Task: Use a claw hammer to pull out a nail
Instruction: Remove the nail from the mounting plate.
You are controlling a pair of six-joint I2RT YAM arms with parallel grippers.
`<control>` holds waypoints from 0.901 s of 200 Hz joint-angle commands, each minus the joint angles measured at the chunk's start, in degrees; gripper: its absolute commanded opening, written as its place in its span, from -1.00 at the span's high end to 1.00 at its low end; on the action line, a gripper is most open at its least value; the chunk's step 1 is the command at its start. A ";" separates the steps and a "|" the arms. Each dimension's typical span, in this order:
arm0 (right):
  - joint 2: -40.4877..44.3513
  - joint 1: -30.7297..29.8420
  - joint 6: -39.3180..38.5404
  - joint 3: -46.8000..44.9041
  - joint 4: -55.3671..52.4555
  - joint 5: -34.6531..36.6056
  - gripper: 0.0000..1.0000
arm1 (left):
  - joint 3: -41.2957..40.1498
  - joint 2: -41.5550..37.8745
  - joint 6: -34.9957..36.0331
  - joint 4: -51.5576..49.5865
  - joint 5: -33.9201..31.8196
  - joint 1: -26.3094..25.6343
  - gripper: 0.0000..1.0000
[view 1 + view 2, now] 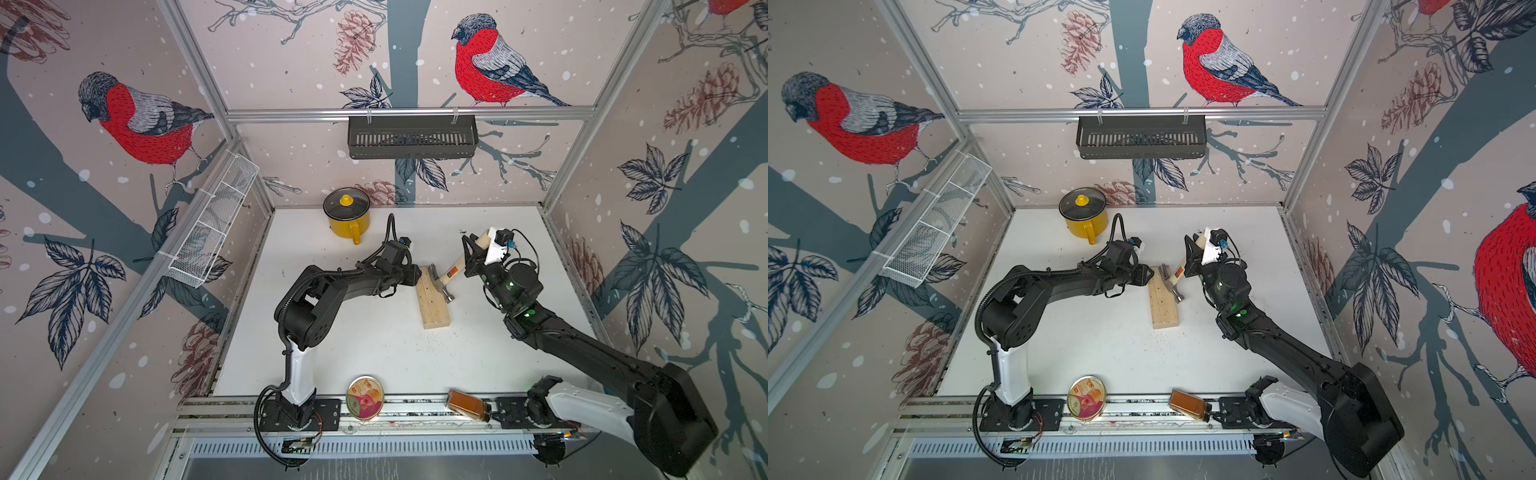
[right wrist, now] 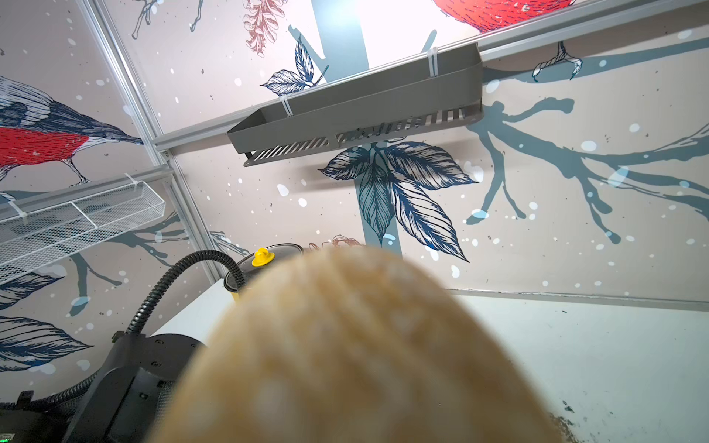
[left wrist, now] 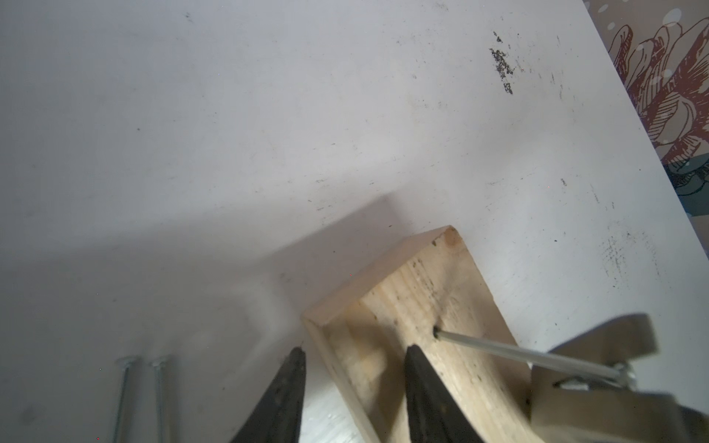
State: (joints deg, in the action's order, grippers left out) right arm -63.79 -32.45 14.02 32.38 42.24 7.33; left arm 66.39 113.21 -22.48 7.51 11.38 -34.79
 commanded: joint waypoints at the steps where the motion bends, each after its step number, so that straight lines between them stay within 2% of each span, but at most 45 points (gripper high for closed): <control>1: 0.64 0.03 3.12 -0.13 4.52 -0.14 1.00 | -0.36 0.95 0.19 -8.44 -3.23 0.16 0.14; 180: 6.64 0.28 1.58 4.30 -1.19 0.37 1.00 | -1.28 -0.27 0.29 -7.51 -2.87 0.33 0.14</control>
State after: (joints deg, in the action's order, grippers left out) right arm -58.41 -32.16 14.76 35.20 35.68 7.49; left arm 65.80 112.88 -22.52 8.03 11.38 -34.72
